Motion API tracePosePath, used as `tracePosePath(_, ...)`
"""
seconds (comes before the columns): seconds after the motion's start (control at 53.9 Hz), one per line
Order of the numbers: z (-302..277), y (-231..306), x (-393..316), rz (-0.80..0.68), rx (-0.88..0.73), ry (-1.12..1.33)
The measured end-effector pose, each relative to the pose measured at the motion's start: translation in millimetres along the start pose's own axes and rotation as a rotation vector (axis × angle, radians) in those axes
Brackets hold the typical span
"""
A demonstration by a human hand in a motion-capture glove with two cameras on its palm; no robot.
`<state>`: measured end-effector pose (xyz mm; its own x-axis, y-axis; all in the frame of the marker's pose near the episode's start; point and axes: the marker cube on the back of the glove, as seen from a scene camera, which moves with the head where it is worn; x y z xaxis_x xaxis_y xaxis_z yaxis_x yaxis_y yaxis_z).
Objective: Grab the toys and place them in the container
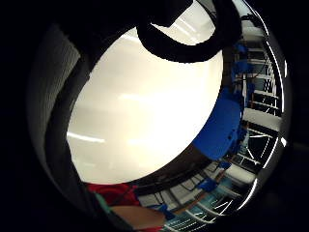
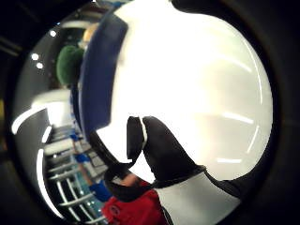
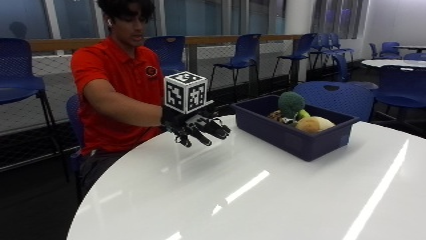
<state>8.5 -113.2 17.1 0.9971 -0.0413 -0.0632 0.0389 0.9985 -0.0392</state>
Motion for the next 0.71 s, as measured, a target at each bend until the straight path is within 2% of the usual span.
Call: tracePosePath(0.705, -10.2, 35.6, 31.7, 0.044, 0.042, 0.016)
